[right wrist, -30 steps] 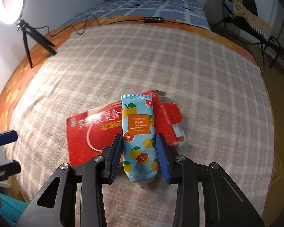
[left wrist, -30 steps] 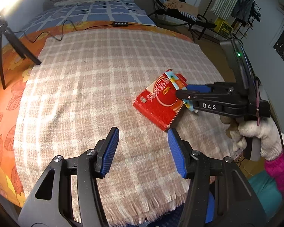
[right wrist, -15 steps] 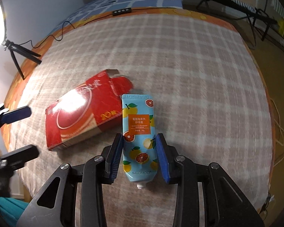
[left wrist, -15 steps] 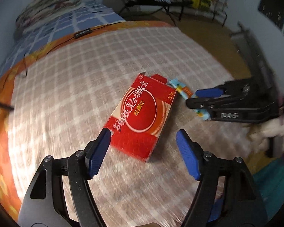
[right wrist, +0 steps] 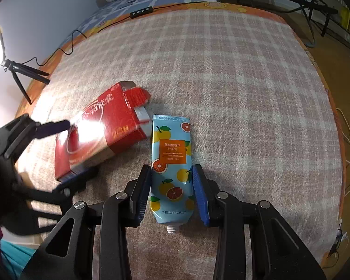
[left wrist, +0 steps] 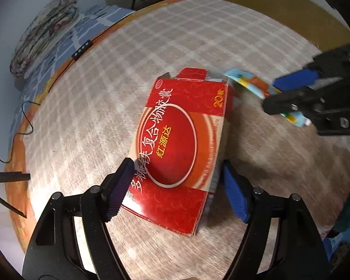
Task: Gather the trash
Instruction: 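Grasp the blue orange-print tube with the right tool while the left tool grasps the red tea box, then carry the tube and red box with both tools over the blue basket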
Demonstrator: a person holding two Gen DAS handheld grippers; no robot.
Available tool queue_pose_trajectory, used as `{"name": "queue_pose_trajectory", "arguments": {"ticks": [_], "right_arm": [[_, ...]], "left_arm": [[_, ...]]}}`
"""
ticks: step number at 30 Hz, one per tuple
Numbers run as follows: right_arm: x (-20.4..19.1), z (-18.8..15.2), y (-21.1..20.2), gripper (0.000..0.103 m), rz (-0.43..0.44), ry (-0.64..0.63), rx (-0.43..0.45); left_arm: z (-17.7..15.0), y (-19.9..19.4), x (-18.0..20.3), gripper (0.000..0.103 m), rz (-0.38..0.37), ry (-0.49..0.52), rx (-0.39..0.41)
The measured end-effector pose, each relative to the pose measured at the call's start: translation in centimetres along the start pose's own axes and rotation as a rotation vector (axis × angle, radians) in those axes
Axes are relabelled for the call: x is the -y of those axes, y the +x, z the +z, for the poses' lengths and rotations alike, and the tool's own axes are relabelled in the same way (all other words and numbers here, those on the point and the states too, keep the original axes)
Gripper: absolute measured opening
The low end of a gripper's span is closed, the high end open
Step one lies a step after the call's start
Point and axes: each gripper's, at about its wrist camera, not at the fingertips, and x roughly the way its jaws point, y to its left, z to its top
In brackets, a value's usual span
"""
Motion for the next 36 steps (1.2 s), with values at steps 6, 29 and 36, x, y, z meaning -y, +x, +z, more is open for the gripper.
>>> {"name": "queue_pose_trajectory", "arguments": {"ticks": [6, 29, 36], "right_arm": [[0.0, 0.1, 0.1, 0.034, 0.001, 0.005, -0.001], [-1.3, 0.1, 0.4, 0.034, -0.073, -0.058, 0.014], [-3.6, 0.2, -1.4, 0.034, -0.081, -0.092, 0.076]], "left_arm": [[0.6, -0.7, -2.3, 0.069, -0.111, -0.081, -0.009], [2.1, -2.4, -8.4, 0.017, -0.039, -0.267, 0.103], [0.1, -5.7, -9.1, 0.016, -0.068, -0.309, 0.147]]}}
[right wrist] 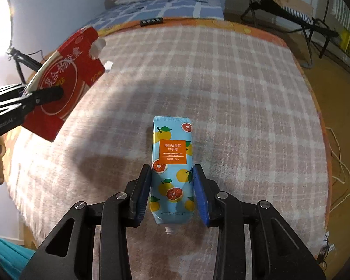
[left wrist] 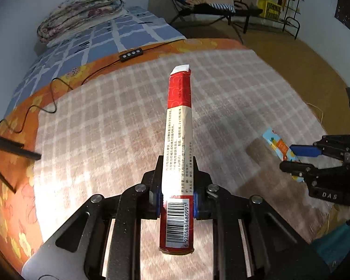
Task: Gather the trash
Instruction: 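Carry the tube and red box with both tools over the blue basket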
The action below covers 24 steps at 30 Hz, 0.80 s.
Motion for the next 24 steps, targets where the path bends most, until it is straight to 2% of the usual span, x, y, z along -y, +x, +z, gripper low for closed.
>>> {"name": "queue_pose_trajectory", "arguments": {"ticks": [6, 12, 24], "right_arm": [[-2.1, -1.1, -2.6, 0.034, 0.007, -0.056, 0.037], [-3.6, -4.0, -5.5, 0.034, 0.008, -0.12, 0.068], [-6.3, -10.2, -8.9, 0.034, 0.094, -0.155, 0.046]], "left_arm": [[-3.0, -3.5, 0.5, 0.016, -0.009, 0.009, 0.017], [-6.5, -7.3, 1.4, 0.016, -0.024, 0.003, 0.033], [-13.5, -12.2, 4.6, 0.016, -0.089, -0.004, 0.008]]}}
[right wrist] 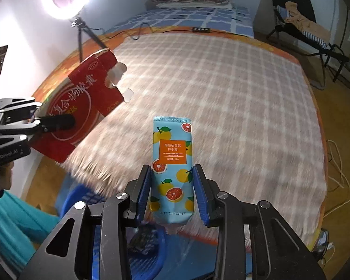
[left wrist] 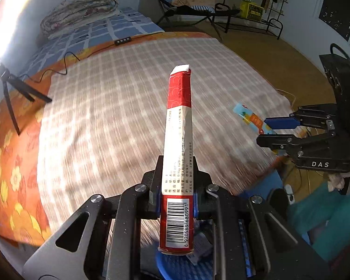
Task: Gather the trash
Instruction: 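Carry the tube and red box with both tools over the blue basket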
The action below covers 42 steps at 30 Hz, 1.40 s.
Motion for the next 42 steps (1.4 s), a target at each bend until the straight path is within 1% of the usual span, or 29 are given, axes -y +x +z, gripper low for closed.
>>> {"name": "queue_pose_trajectory", "arguments": {"ticks": [5, 8, 14, 18, 24, 28, 35, 42], "right_arm": [[-1.1, -2.8, -1.1, 0.034, 0.036, 0.004, -0.014], [-1.9, -4.2, -1.5, 0.034, 0.051, -0.004, -0.019], [-3.9, -6.6, -2.3, 0.034, 0.071, -0.04, -0.027], [-4.8, -7.9, -2.5, 0.034, 0.082, -0.058, -0.035], [-5.4, -9.8, -1.6, 0.034, 0.096, -0.062, -0.076], [-5.5, -10.7, -0.6, 0.034, 0.101, -0.062, -0.107], [-6.1, -11.7, 0.2, 0.034, 0.108, -0.079, -0.141], [-6.5, -12.2, 1.0, 0.034, 0.112, -0.079, -0.162]], "left_arm": [[-2.9, -1.6, 1.4, 0.016, 0.001, 0.009, -0.019], [-4.3, -2.7, 2.0, 0.016, 0.009, 0.012, -0.014], [-7.2, -3.5, 2.9, 0.016, 0.006, 0.011, -0.038], [-9.0, -3.1, 3.5, 0.016, -0.006, 0.003, -0.064], [-11.8, -1.9, 4.2, 0.017, -0.025, 0.002, -0.112], [-13.5, -0.8, 4.7, 0.017, -0.039, 0.003, -0.166], [-15.1, 0.2, 5.7, 0.017, -0.041, 0.031, -0.214], [-15.4, 1.1, 5.5, 0.017, -0.043, 0.022, -0.244]]}}
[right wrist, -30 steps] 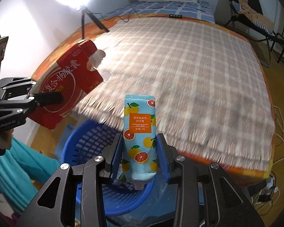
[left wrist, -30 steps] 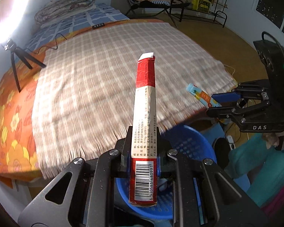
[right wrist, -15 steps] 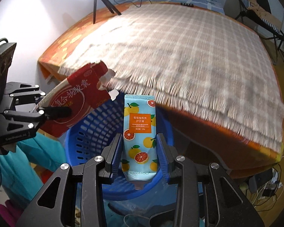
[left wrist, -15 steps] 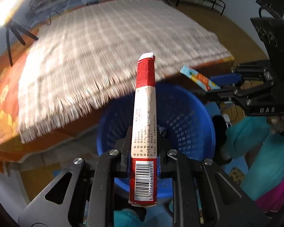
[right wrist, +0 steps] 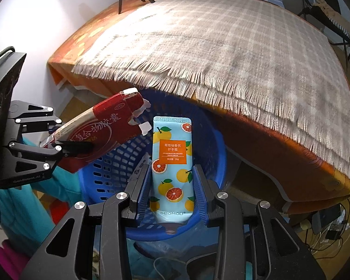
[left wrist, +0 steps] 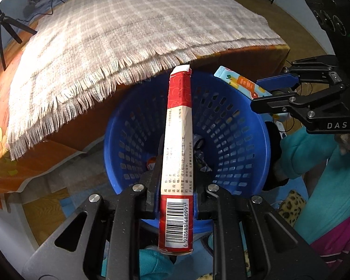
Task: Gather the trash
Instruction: 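Carry the tube and red box with both tools over the blue basket, then open both tools over the basket to drop the tube and box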
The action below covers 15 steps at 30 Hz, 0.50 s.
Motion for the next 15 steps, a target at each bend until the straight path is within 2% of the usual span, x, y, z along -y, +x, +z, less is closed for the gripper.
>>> {"name": "queue_pose_trajectory", "arguments": {"ticks": [9, 11, 12, 13, 15], "right_arm": [[-0.2, -0.07, 0.66, 0.034, 0.011, -0.005, -0.017], [-0.19, -0.04, 0.73, 0.034, 0.01, -0.007, -0.019], [-0.15, -0.03, 0.76, 0.034, 0.011, -0.005, -0.022], [-0.09, -0.03, 0.82, 0.035, 0.011, 0.0, -0.026], [0.1, -0.01, 0.96, 0.035, 0.01, 0.004, -0.033]], "left_arm": [[0.29, 0.37, -0.02, 0.02, 0.008, 0.005, -0.006], [0.39, 0.46, 0.02, 0.027, 0.015, 0.009, -0.007], [0.44, 0.47, 0.0, 0.039, 0.016, 0.01, -0.006], [0.47, 0.44, 0.0, 0.047, 0.018, 0.01, 0.0], [0.54, 0.28, 0.06, 0.048, 0.022, 0.016, 0.009]]}}
